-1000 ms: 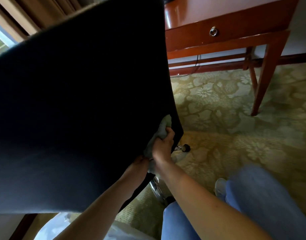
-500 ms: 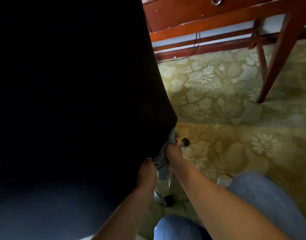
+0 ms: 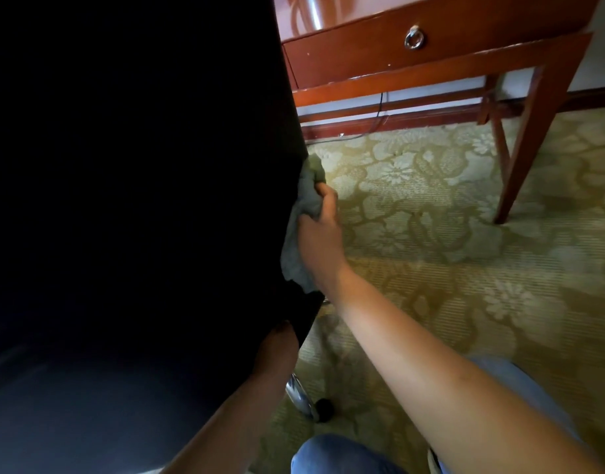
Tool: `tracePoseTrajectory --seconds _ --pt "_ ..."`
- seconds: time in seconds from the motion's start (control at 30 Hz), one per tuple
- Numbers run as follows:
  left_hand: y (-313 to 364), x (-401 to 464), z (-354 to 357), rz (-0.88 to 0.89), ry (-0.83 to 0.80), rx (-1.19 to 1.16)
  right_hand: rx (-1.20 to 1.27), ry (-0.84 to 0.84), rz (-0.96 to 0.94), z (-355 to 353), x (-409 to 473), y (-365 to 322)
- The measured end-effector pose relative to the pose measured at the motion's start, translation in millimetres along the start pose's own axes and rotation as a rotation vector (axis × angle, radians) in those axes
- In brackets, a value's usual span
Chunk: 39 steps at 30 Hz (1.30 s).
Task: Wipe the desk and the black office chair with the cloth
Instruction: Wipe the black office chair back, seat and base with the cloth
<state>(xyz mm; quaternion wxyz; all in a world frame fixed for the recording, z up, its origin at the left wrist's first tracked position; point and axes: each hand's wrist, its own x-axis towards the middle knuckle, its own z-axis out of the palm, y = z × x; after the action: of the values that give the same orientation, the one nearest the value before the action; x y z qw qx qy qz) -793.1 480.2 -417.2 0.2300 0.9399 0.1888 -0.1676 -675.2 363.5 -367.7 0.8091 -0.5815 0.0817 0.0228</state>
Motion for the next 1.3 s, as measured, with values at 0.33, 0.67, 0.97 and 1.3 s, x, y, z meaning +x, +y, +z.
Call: tracePoseTrajectory --seconds 0.33,0.67,0.97,1.3 --pt "25 48 1 0.690 0.097 0.825 -0.156 0.067 0.082 -19 43 78" --pt "11 56 12 0.657 -0.034 1.062 -0.031 0.083 0.615 -37 57 197" --pt "-5 46 14 0.696 0.030 0.852 -0.089 0.053 -0.131 -12 65 5" --pt "-6 35 8 0.686 0.027 0.970 -0.162 0.103 0.640 -57 83 208"
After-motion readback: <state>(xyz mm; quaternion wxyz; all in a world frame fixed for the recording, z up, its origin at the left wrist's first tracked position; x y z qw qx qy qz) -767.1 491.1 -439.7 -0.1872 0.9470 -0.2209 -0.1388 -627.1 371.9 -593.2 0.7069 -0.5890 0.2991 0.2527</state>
